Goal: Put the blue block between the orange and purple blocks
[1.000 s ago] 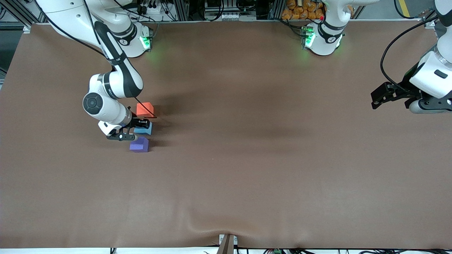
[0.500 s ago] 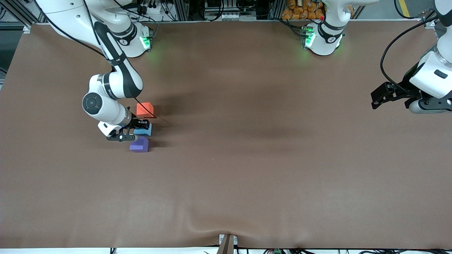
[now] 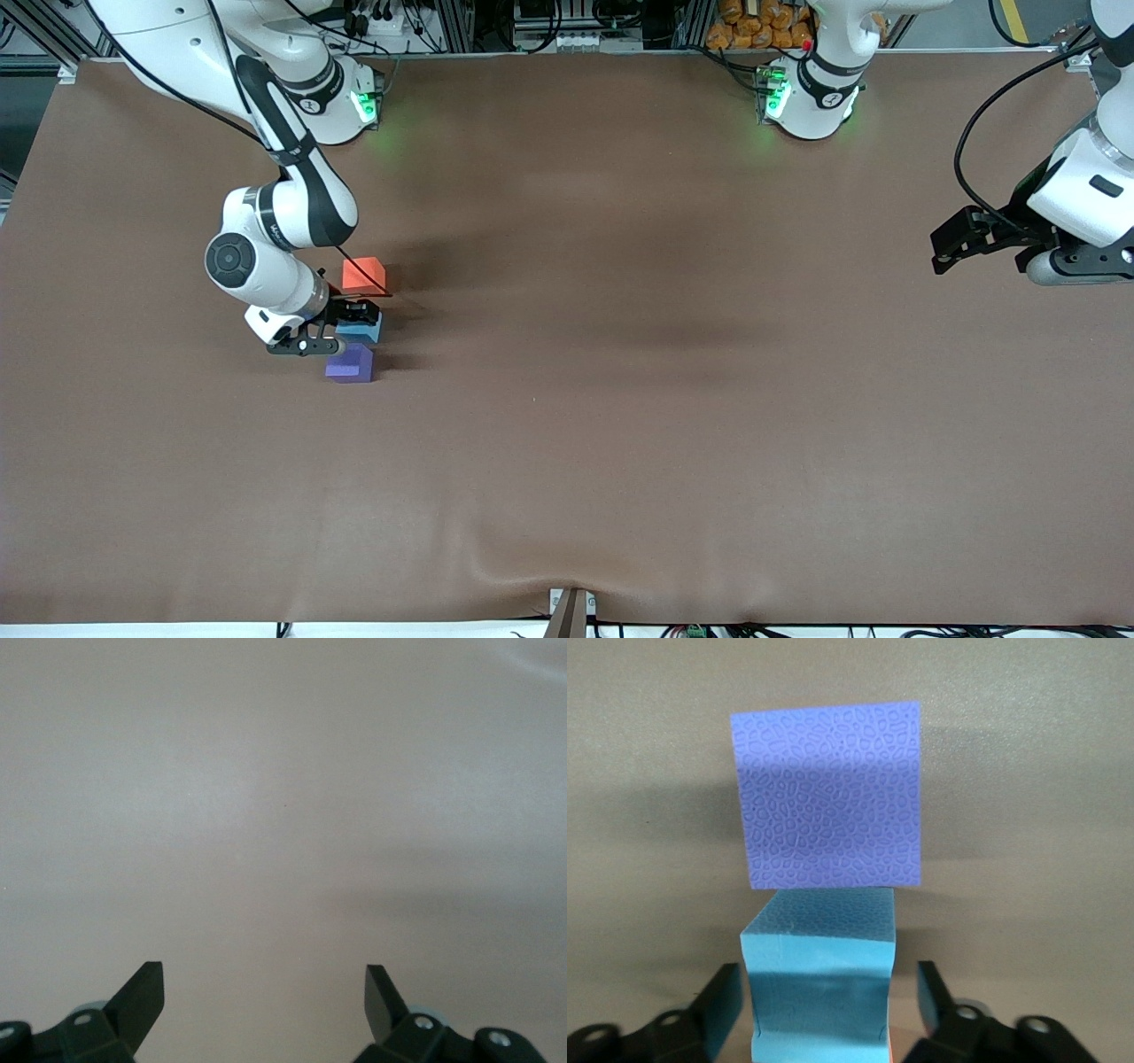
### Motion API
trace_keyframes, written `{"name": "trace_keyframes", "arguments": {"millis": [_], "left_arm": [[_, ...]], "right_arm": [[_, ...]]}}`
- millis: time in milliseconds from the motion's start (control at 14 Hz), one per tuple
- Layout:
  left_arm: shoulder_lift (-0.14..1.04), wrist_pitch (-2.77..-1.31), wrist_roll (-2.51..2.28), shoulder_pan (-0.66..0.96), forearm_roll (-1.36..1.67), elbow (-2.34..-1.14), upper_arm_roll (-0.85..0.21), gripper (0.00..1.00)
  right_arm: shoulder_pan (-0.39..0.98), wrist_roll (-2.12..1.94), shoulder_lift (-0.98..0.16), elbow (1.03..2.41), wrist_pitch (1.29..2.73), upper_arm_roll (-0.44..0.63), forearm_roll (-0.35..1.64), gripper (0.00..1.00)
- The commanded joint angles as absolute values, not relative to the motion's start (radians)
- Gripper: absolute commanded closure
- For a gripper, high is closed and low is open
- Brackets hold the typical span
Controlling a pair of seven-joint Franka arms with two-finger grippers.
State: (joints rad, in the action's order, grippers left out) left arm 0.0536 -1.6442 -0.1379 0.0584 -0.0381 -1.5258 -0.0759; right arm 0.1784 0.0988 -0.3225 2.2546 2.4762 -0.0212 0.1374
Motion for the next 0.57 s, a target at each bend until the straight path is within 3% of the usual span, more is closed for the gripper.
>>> {"name": "trace_keyframes", "arguments": {"millis": [0, 214, 500], "left_arm": [[0.052, -1.643, -0.14, 0.051, -0.06, -1.517, -0.078, 0.0], [0.052, -1.644, -0.14, 0.049, -0.06, -1.517, -0.078, 0.0], [0.051, -1.644, -0.14, 0.049, -0.058, -1.517, -0.078, 0.0]], "right_arm": [[0.155, 0.074, -0.258, 2.234, 2.384, -0.034, 0.153, 0.0], [0.121, 0.072, -0.181, 2.124, 2.162, -0.032, 0.152, 0.0], [0.039, 0.072, -0.134, 1.855, 1.823, -0.031, 0.141, 0.0]]}}
